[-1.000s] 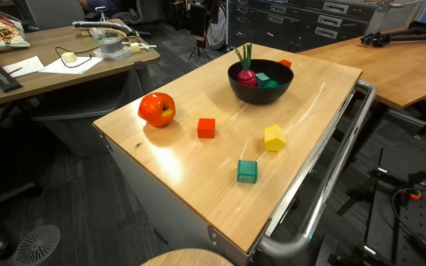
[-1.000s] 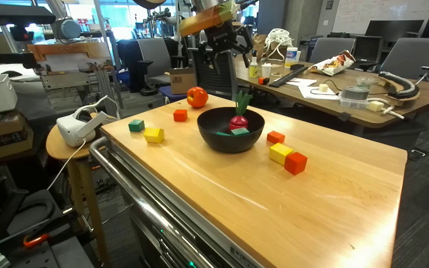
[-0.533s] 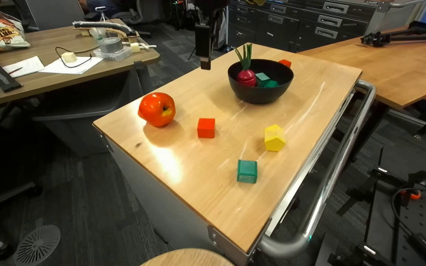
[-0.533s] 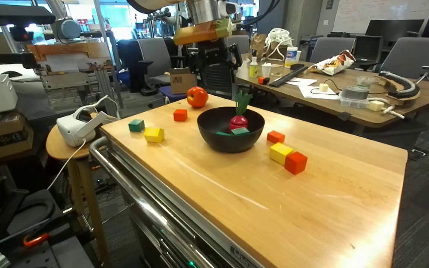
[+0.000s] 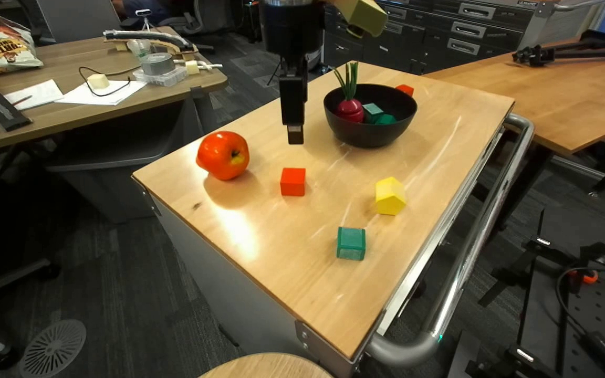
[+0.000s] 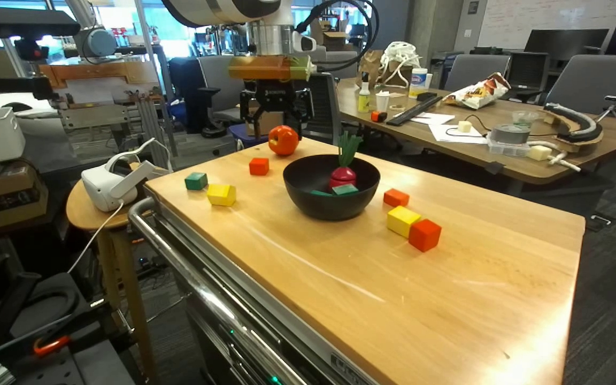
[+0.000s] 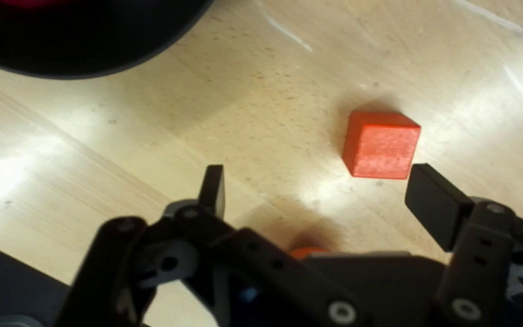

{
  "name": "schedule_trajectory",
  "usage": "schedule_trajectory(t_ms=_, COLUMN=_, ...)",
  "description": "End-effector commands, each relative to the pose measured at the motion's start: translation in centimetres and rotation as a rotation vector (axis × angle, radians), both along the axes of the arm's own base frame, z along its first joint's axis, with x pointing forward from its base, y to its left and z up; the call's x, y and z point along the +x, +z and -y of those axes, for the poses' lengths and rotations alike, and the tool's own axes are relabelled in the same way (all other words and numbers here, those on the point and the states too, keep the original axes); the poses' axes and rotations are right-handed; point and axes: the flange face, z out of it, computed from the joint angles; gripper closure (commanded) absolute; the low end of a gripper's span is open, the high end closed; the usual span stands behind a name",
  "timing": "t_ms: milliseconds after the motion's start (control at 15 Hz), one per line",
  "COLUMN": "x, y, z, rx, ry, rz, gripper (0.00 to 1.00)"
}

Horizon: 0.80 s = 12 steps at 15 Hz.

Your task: Put the objects that are near the edge away from you in the bowl except the apple which you must move to the left, then put the rest of the blocks one at a time in the bowl, then move the apple to the right

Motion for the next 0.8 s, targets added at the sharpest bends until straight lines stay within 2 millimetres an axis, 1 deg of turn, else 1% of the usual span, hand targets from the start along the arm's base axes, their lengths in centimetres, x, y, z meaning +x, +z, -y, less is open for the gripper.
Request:
schedule_trajectory(t_ms=0, x=-1.2, y=0.0, z=-1.0, rx=0.027, ry=0.03, rz=-0.058, gripper=0.0)
schedule_trajectory(t_ms=200, x=-1.9, y=-0.5, z=-1.7, rx=0.021, ry=0.038, rz=-0.071, gripper=0.0)
schedule_trajectory(t_ms=733, x=-2.7, y=-3.7, z=-3.5, rx=0.025, ry=0.053, rz=-0.109, gripper=0.0)
